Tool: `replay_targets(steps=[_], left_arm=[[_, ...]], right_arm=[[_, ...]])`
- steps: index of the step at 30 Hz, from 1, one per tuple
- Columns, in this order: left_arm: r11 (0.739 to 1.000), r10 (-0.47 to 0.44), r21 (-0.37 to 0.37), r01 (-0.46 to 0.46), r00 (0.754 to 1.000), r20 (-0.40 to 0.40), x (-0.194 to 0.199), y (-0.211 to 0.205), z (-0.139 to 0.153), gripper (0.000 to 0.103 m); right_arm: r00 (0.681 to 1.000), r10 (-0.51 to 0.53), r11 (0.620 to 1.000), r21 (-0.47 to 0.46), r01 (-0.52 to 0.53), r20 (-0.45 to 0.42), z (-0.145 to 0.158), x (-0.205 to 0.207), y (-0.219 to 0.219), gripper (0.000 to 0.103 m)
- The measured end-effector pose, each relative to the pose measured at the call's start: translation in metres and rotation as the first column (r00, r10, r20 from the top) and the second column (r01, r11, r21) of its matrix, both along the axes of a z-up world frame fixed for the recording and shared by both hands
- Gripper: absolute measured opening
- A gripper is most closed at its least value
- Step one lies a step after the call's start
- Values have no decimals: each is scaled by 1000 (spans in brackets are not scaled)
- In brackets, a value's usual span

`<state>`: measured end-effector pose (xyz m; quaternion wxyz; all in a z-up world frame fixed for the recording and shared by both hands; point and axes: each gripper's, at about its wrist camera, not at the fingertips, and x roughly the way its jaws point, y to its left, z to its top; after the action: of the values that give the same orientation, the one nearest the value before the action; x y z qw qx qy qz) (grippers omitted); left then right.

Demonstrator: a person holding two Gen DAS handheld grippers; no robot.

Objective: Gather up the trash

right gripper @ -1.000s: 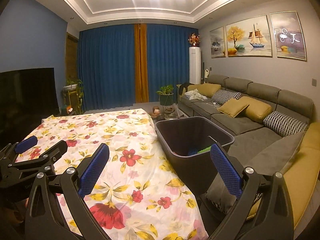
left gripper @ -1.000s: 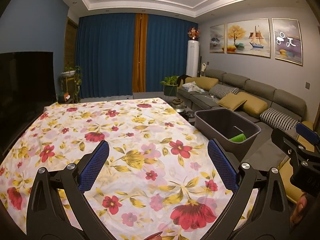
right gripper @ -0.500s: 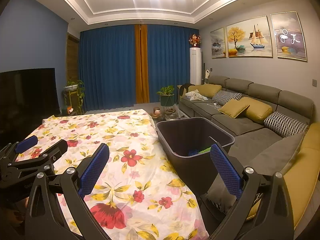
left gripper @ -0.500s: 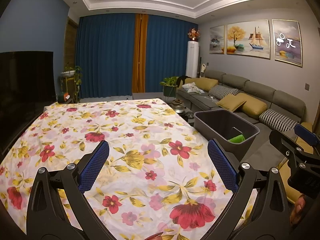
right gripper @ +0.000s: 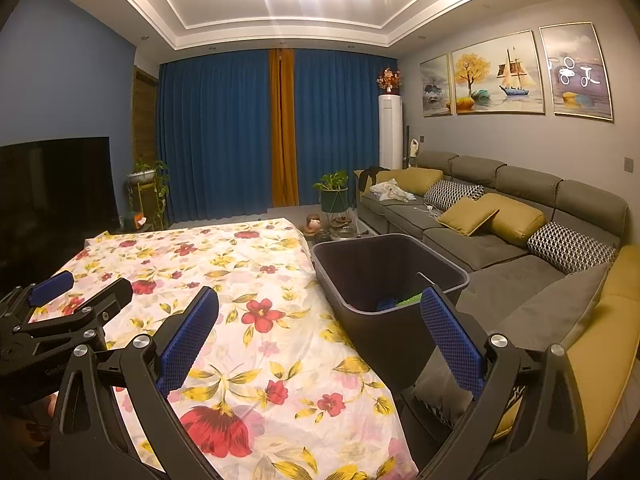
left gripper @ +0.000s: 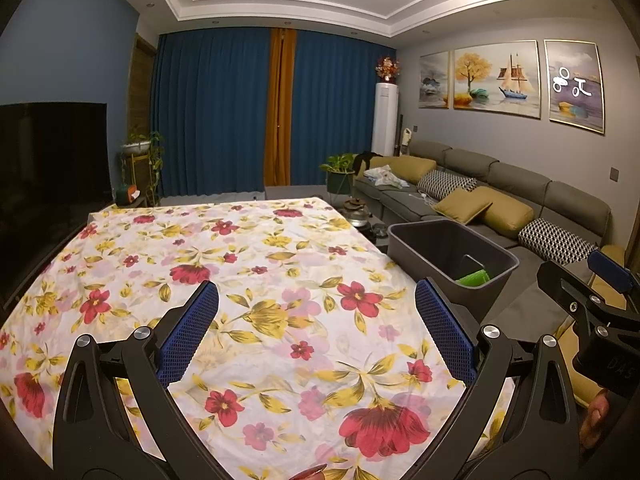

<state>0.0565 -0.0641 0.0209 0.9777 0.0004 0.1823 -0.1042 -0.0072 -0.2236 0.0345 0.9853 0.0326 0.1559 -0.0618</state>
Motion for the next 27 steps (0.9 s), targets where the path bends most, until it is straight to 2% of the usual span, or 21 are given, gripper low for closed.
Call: replay_targets(steps=[27], left_arm=[[1000,-5,2,4,1000,3,-3,-1,2,97]], right_arm=[[1000,-7,1000,2,7,3,-2,-1,-1,97]])
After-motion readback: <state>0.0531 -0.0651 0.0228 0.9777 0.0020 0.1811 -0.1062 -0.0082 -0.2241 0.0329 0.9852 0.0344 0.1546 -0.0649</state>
